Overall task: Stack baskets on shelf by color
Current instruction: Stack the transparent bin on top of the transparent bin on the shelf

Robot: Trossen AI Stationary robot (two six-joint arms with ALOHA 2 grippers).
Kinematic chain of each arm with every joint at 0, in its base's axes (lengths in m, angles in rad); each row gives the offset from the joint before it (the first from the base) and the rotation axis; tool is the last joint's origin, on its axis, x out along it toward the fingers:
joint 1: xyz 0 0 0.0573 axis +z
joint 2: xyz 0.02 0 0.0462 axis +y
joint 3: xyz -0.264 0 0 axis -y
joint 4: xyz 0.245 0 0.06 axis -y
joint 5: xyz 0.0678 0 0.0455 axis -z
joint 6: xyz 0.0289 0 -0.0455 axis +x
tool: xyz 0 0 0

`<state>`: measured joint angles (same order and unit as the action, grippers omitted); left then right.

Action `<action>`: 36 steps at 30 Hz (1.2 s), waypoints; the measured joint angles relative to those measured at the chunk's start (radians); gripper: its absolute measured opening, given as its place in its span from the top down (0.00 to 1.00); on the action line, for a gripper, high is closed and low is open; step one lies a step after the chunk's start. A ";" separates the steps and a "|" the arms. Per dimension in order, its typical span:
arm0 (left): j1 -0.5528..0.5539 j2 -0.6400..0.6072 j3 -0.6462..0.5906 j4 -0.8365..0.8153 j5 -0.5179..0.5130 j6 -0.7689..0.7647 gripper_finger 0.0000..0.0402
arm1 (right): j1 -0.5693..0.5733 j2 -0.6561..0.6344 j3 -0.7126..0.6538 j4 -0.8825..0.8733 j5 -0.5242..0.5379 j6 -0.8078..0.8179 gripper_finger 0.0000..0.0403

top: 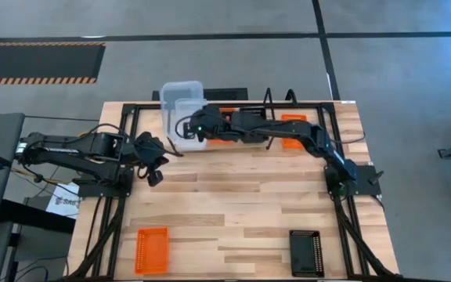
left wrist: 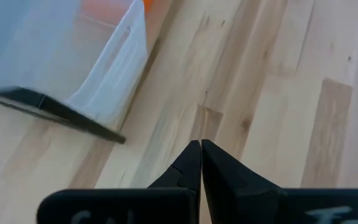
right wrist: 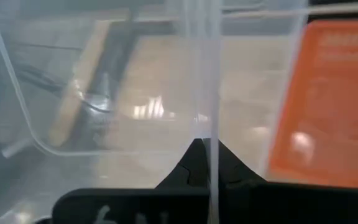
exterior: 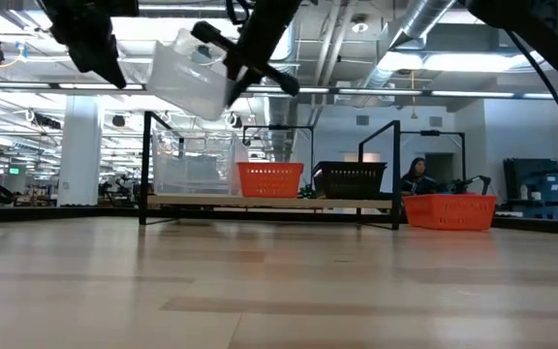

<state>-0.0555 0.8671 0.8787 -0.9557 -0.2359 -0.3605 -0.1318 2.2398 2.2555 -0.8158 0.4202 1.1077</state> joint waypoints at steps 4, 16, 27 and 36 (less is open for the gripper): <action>0.000 -0.013 0.000 -0.009 0.008 0.006 1.00 | 0.031 0.000 0.000 -0.046 0.004 0.051 1.00; 0.000 -0.098 0.015 -0.037 0.047 0.043 1.00 | 0.065 0.000 0.000 -0.180 -0.016 0.122 1.00; 0.000 -0.225 0.141 -0.156 -0.065 0.062 1.00 | 0.003 0.000 0.028 -0.183 -0.029 0.047 1.00; 0.000 -0.287 0.144 -0.263 -0.119 0.003 1.00 | -0.049 -0.002 0.048 -0.062 -0.040 -0.006 1.00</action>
<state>-0.0555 0.5804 1.0225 -1.2183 -0.3546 -0.3573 -0.1805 2.2375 2.3032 -0.8781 0.3806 1.1019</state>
